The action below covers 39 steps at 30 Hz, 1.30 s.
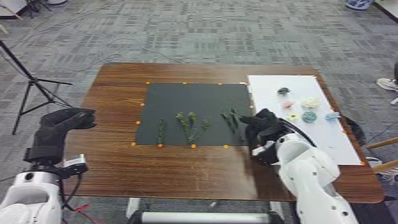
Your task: Arrange flowers
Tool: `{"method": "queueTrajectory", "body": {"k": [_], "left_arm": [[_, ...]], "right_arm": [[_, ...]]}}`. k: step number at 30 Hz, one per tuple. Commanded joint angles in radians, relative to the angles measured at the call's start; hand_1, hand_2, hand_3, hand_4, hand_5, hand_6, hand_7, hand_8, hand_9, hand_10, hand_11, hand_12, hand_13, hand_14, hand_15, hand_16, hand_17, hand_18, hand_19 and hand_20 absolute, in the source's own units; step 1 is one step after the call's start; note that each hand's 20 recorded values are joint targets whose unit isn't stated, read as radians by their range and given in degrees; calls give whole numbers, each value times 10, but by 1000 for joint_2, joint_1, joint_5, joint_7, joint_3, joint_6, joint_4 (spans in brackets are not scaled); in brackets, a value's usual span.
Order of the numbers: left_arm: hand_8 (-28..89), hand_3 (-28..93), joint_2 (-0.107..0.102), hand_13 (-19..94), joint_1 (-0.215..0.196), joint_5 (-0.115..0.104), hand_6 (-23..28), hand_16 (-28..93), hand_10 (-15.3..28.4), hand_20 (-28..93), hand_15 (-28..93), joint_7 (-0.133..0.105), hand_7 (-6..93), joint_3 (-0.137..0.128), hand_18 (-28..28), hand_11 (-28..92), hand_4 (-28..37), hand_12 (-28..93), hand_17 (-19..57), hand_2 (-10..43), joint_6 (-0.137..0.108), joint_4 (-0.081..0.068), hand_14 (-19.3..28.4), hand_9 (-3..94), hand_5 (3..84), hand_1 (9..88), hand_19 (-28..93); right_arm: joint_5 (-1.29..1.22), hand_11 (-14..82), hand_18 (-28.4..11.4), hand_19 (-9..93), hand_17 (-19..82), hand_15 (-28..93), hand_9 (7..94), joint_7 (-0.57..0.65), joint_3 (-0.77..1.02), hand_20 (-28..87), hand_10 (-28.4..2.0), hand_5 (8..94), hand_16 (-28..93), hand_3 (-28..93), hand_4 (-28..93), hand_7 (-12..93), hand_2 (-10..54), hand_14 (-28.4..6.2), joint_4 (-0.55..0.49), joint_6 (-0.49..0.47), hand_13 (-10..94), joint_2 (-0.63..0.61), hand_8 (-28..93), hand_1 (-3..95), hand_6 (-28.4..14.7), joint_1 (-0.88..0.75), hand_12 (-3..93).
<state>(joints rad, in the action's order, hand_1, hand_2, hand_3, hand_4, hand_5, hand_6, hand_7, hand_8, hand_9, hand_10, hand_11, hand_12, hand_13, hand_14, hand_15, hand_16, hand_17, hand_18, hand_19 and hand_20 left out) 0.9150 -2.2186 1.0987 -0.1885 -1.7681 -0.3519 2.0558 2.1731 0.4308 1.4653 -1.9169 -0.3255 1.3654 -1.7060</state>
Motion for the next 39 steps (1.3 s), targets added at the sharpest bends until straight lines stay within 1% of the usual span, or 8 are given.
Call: {"method": "queueTrajectory", "body": {"k": [1, 8, 12, 30, 32, 34, 37, 39], "left_arm": [[5, 636, 11, 498, 12, -4, 21, 11, 125, 312, 482, 5, 261, 14, 147, 290, -139, 184, 47, -33, 15, -2, 177, 599, 591, 395, 269], [1, 635, 2, 500, 18, -5, 21, 11, 126, 311, 484, 5, 262, 15, 146, 290, -141, 183, 47, -34, 20, -6, 176, 600, 592, 395, 269], [2, 637, 13, 500, 26, 5, 21, 10, 126, 311, 485, 9, 263, 13, 147, 291, -141, 183, 47, -35, 29, -8, 177, 601, 591, 394, 270], [6, 640, 6, 498, 20, -6, 21, 10, 126, 310, 487, 2, 264, 15, 147, 291, -142, 184, 46, -37, 20, -5, 177, 599, 591, 394, 272], [7, 639, 5, 498, 19, -7, 21, 10, 126, 310, 486, 3, 265, 14, 147, 291, -143, 184, 46, -36, 19, -4, 176, 599, 591, 395, 272], [5, 639, 5, 498, 20, -8, 21, 10, 126, 310, 486, 4, 263, 16, 147, 291, -142, 184, 46, -37, 19, -5, 176, 598, 591, 395, 273], [4, 640, 3, 499, 24, -8, 21, 10, 126, 310, 486, 7, 263, 18, 147, 291, -142, 184, 46, -37, 21, -6, 175, 598, 591, 395, 272], [3, 639, 0, 499, 29, -10, 21, 10, 126, 310, 486, 7, 263, 24, 146, 291, -143, 183, 46, -37, 22, -8, 176, 599, 591, 395, 272]], "right_arm": [[1, 134, -132, 932, 701, 579, 853, 11, -16, 570, -170, 731, 301, 534, -107, 211, 81, -43, 22, -10, 937, 35, -46, 239, -69, -35, 163], [-39, 132, -133, 932, 698, 579, 850, 13, -57, 571, -171, 732, 302, 527, -104, 205, 83, -45, -3, -25, 937, 35, -44, 243, -68, -41, 161], [-47, 132, -134, 932, 698, 579, 851, 10, -77, 572, -170, 731, 302, 524, -103, 204, 85, -45, -9, -29, 937, 36, -43, 244, -68, -37, 160], [58, 146, -140, 932, 692, 575, 861, -7, -1, 583, -167, 741, 310, 523, -99, 207, 84, -47, -39, -53, 937, 8, -42, 237, -66, -32, 170], [53, 157, -140, 932, 692, 575, 869, -10, 15, 584, -165, 745, 311, 526, -98, 211, 83, -46, -59, -38, 937, 3, -41, 235, -66, -33, 176], [-1, 169, -143, 932, 691, 575, 878, -28, 19, 590, -161, 750, 313, 528, -98, 218, 83, -46, -81, 29, 937, -5, -39, 235, -64, -47, 183], [-151, 179, -147, 932, 684, 570, 878, -157, 12, 603, -158, 749, 325, 542, -101, 229, 84, -51, -87, 138, 937, -6, -39, 236, -64, -71, 192], [-219, 156, -155, 932, 660, 546, 840, -241, -5, 609, -169, 729, 352, 561, -108, 237, 89, -59, -82, 153, 936, -3, -40, 236, -61, -79, 184]]}}
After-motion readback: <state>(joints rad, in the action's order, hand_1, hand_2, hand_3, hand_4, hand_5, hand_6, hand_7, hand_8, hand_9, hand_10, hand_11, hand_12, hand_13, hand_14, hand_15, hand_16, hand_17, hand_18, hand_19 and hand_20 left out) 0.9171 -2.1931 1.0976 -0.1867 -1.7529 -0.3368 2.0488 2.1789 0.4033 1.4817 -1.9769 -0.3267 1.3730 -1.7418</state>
